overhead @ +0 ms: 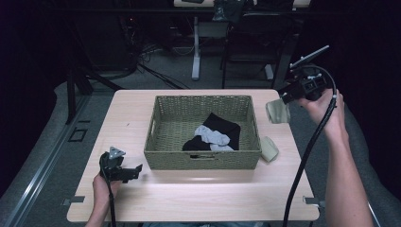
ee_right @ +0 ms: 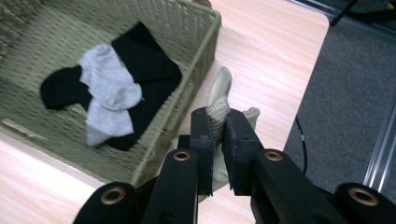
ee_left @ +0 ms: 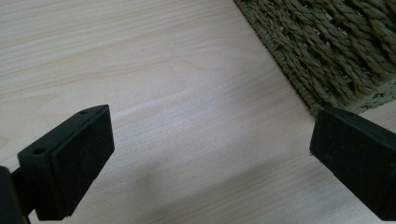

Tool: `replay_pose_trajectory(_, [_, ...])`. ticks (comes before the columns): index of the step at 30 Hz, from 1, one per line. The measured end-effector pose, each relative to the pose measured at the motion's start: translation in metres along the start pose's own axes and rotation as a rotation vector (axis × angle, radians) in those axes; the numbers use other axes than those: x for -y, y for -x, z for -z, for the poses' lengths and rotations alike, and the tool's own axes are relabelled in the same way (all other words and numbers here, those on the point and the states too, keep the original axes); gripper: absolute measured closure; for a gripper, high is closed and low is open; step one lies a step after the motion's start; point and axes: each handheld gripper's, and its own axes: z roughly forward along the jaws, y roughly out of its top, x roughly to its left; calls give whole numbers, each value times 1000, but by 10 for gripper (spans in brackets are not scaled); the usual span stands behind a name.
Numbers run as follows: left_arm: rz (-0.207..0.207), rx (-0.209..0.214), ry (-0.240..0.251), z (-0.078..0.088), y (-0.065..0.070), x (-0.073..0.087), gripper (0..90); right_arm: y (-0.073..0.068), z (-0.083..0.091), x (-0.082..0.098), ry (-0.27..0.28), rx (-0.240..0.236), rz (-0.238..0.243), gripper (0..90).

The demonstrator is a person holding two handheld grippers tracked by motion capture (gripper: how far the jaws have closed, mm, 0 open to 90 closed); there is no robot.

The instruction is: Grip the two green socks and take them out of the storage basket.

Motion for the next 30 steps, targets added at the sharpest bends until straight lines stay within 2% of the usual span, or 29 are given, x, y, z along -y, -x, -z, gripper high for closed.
replay_pose_trajectory(5, [-1, -2, 1, 0, 1, 0, 0, 9, -23, 14, -38, -8, -26, 831])
replay_pose_trajectory(11, [0, -2, -1, 0, 1, 0, 0, 22, -59, 36, -82, -15, -66, 831])
replay_pose_trajectory(13, [0, -2, -2, 0, 1, 0, 0, 26, -69, 42, -99, -5, -75, 830])
replay_pose_trajectory(18, [-6, 1, -5, 0, 1, 0, 0, 37, -100, 60, -123, -15, -123, 830])
replay_pose_trajectory(25, [-4, 0, -1, 0, 1, 0, 0, 39, -140, 76, -161, -9, -158, 826])
replay_pose_trajectory(30, [-5, 1, -2, 0, 1, 0, 0, 41, -166, 83, -183, -42, -167, 820])
